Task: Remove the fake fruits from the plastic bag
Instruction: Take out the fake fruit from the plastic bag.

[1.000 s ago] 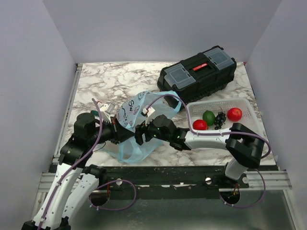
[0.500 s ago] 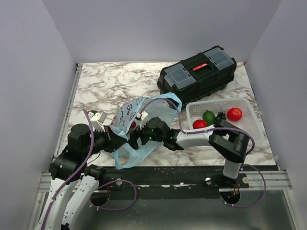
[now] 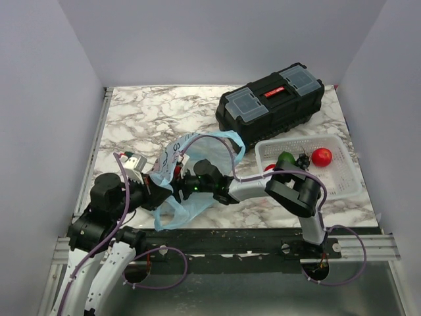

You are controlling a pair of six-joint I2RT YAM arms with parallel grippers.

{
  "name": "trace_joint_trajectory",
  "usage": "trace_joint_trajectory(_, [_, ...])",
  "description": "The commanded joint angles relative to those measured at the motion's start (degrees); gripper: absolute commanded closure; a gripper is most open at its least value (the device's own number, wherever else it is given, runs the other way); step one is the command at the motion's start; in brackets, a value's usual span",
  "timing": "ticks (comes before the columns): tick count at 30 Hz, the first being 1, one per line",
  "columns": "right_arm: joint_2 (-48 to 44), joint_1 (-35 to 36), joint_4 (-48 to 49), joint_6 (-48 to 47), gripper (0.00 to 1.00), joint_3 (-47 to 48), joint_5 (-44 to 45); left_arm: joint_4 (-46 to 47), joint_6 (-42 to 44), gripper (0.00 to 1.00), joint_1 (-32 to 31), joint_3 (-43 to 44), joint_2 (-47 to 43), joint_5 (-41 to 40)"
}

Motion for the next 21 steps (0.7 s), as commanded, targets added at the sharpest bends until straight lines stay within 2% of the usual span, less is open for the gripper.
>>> trace_joint_trajectory(1, [2.8,0.6,3.5,1.4,0.33,2.0,-2.8,3.5,2.2,1.0,-0.2,-1.4,-3.3,3.9])
trace_joint_trajectory(14, [10.4,3.4,-2.0,-4.9,0.1,7.9,2.3,3.6,2.0,1.0,-0.2,-1.7,-2.8,4.0])
trace_joint_trajectory(19, [14.0,4.0,-4.9,-5.9,0.12,8.3,10.0,3.4,2.1,1.0,-0.2,-1.7,-3.2,3.0])
trace_joint_trajectory(21, [14.5,4.0,-5.5,-5.9,0.19,7.8,12.0,3.5,2.2,1.0,-0.2,-1.9,-3.6,2.9])
